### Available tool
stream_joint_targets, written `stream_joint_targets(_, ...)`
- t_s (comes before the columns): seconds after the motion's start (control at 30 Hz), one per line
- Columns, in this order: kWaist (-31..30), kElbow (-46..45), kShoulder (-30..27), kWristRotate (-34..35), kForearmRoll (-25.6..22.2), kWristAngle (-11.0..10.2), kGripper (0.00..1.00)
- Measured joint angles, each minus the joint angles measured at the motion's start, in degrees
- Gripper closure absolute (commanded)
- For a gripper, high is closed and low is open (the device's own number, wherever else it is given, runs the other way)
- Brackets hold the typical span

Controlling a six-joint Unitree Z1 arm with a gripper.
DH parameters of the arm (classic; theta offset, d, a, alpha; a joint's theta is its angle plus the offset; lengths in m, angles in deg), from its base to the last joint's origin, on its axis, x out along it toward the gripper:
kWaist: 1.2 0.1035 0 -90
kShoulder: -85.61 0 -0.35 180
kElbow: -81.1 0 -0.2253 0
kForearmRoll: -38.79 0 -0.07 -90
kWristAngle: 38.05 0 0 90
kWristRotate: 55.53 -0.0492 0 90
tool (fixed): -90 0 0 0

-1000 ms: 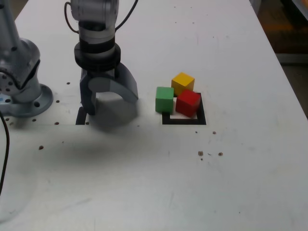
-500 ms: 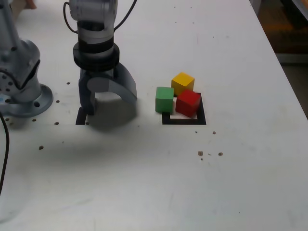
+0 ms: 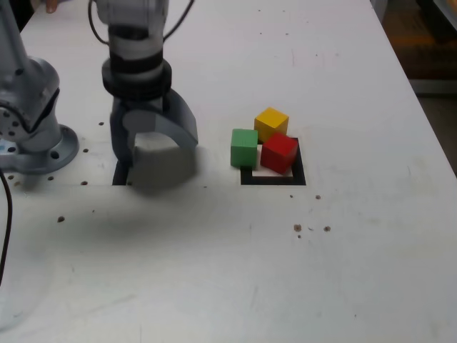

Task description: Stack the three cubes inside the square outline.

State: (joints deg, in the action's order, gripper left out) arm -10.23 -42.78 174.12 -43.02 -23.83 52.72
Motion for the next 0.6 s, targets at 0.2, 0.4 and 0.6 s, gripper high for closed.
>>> stream_joint_targets(0.2,0.00,5.81,-1.72,0.55,-8.76,-1.76,0.08)
stream_joint_targets(0.4,0.00,13.32,-1.71,-0.06,-14.06,-2.75,0.08)
stream_joint_targets(0.6,0.00,19.68,0.94,-1.65,-16.43,-3.25,0.08)
